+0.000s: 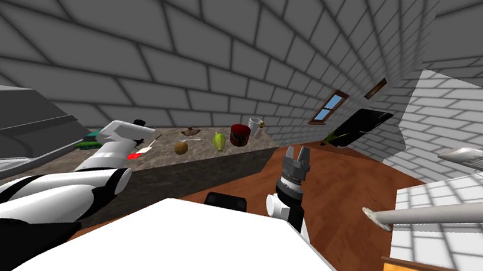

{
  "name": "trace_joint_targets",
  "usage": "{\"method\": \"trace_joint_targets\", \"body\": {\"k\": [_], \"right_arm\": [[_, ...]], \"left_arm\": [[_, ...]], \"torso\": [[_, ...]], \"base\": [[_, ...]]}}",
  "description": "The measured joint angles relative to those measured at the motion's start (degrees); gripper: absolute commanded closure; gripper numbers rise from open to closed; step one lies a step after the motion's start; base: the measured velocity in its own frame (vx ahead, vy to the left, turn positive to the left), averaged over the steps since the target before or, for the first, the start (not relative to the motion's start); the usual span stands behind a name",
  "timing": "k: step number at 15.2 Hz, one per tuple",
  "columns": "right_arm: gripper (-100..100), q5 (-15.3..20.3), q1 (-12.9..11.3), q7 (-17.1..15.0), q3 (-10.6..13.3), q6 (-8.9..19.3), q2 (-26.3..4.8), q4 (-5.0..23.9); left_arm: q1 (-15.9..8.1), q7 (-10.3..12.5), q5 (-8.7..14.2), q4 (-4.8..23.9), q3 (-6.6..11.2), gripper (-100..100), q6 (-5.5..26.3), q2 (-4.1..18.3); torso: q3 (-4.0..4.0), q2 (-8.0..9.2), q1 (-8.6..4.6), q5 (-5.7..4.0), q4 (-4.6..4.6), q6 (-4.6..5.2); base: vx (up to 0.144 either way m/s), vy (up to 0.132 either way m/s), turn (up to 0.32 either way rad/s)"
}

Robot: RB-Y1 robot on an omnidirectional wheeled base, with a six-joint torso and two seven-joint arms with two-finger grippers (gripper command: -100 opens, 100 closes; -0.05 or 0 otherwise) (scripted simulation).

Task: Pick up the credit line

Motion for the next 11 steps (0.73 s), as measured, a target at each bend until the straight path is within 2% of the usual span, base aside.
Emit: {"method": "trace_joint_targets", "body": {"k": [1, 6, 8, 10, 11], "right_arm": [[0, 0.0, 0.0, 0.0, 0.0, 0.0, 0.0, 0.0], [0, 0.0, 0.0, 0.0, 0.0, 0.0, 0.0, 0.0], [0, 0.0, 0.0, 0.0, 0.0, 0.0, 0.0, 0.0], [0, 0.0, 0.0, 0.0, 0.0, 0.0, 0.0, 0.0], [0, 0.0, 0.0, 0.0, 0.0, 0.0, 0.0, 0.0]], "left_arm": [[1.0, 0.7, -0.1, -1.1, 0.45, -100, 0.2, -1.4], [3.5, 3.3, -0.7, -2.2, 1.97, -100, -0.2, -6.1], [4.0, 3.9, -0.9, -3.0, 2.21, -100, 0.3, -7.1], [4.2, 4.2, -1.0, -2.8, 2.13, -100, -0.9, -7.1], [4.2, 4.3, -1.0, -2.8, 2.14, 100, -1.1, -7.1]], "torso": [[-0.01, -0.02, -0.03, -0.01, 0.00, 0.00], [0.09, 0.17, 0.01, -0.01, 0.04, 0.01], [0.20, 0.35, -0.09, -0.04, 0.08, 0.03], [0.41, 0.73, -0.15, -0.06, 0.16, 0.00], [0.46, 0.79, -0.18, -0.07, 0.18, 0.01]], "base": [[0.167, 0.063, 0.102], [0.123, 0.060, 0.073], [0.024, 0.022, 0.030], [-0.040, 0.014, 0.046], [-0.008, 0.004, 0.000]]}}
